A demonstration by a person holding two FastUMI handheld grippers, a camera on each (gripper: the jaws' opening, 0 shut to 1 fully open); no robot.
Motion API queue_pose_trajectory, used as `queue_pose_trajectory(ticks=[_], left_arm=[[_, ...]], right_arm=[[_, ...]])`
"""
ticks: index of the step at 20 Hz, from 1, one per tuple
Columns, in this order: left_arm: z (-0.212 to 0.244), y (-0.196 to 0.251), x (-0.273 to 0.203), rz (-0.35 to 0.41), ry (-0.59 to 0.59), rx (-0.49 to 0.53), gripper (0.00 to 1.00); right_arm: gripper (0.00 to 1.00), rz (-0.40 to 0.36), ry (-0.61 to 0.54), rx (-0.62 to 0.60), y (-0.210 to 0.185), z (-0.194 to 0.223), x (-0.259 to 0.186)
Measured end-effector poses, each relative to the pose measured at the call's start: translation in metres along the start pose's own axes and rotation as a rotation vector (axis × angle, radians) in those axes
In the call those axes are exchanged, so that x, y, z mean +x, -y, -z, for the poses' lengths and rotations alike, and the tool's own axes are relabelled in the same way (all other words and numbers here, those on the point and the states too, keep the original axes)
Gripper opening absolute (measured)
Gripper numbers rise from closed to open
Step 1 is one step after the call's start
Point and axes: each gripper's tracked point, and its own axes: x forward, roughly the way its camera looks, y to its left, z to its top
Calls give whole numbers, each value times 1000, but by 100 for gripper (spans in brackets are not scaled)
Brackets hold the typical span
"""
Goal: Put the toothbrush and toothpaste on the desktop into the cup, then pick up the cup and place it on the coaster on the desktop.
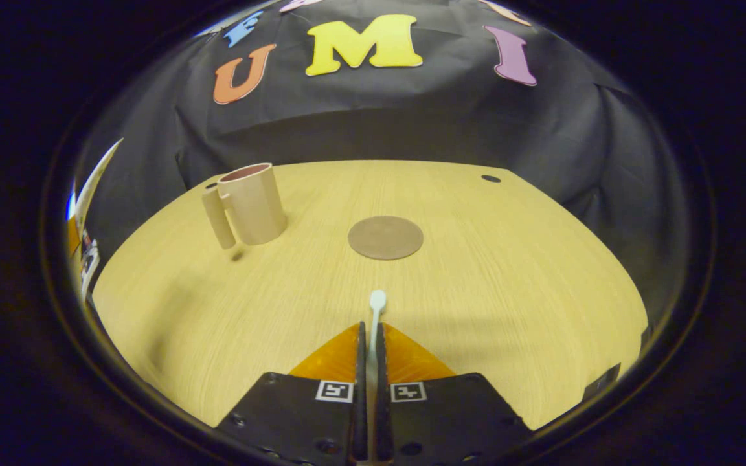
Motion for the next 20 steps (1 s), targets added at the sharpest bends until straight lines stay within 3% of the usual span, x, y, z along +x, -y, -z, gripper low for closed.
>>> queue_pose_trajectory(ticks=[1,6,10,11,13,16,20], left_arm=[[-1,0,1,-1,-1,-9,40],[-10,-15,6,-39,14,-3,40],[-29,-19,24,-43,30,-30,40],[-37,-20,31,-42,42,-34,44],[-55,-20,48,-36,72,-36,40],[-82,-10,77,-2,114,-48,40],[-114,16,117,98,177,-44,40]], right_arm=[[2,-6,-5,20,0,-1,-2],[1,-55,39,33,-2,-4,-18],[1,-88,130,36,-2,-23,-52],[1,-94,153,36,-2,-28,-62],[0,-84,214,16,2,-40,-80],[0,-89,306,-1,2,-56,-109],[1,-76,410,-21,9,-74,-136]])
